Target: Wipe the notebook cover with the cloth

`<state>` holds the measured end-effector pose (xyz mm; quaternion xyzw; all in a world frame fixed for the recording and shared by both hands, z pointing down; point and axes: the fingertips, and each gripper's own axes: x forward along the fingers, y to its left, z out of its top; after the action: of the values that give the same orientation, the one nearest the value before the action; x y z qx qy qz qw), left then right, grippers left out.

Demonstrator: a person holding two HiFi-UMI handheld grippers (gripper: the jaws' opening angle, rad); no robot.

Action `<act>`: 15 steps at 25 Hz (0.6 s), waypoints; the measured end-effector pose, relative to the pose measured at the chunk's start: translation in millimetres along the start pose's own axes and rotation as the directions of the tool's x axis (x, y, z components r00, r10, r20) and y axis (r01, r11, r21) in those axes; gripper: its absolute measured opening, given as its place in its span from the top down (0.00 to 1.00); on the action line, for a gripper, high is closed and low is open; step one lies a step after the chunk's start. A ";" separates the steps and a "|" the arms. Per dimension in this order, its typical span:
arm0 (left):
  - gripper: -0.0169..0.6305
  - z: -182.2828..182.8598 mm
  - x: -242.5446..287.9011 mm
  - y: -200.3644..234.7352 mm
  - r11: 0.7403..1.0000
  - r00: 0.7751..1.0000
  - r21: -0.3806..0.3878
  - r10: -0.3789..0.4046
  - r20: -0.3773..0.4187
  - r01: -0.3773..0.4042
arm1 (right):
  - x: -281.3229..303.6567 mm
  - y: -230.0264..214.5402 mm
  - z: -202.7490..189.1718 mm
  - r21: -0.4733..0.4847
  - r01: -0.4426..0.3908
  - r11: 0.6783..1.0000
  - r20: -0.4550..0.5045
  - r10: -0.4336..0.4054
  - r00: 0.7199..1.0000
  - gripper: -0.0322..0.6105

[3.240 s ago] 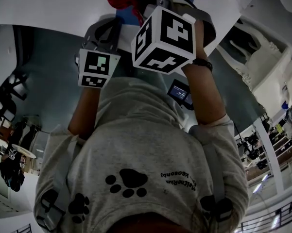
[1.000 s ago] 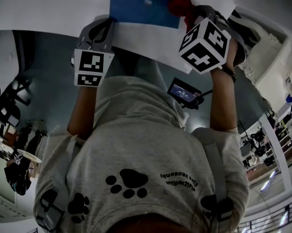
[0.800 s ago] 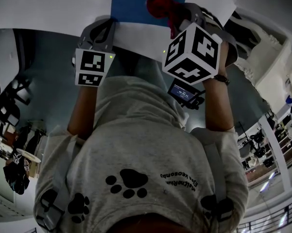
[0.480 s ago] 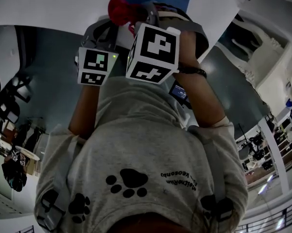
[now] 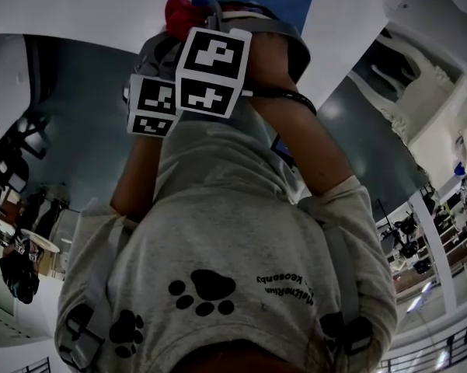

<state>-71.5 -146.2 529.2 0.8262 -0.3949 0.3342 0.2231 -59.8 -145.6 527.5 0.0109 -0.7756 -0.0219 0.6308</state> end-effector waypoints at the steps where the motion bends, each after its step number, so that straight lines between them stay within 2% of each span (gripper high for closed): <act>1: 0.96 1.2 -0.4 -1.0 1.000 1.000 -0.003 -0.009 0.004 0.009 | -0.6 0.4 -1.3 0.004 -0.003 1.000 -0.003 0.003 1.000 0.84; 6: 0.96 2.6 -3.1 -0.4 1.000 1.000 -0.007 -0.027 0.016 0.027 | -6.0 3.7 -24.5 0.036 -0.010 0.999 -0.031 0.011 0.999 0.84; 15: 0.96 3.7 2.1 -3.3 0.999 0.999 0.009 -0.042 0.012 0.042 | -16.4 12.9 -98.2 0.146 -0.011 0.989 -0.101 0.026 0.995 0.84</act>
<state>-66.5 -147.7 527.9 0.8373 -0.3774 0.3261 0.2239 39.8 -134.0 532.1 0.0505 -0.7419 0.0413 0.6673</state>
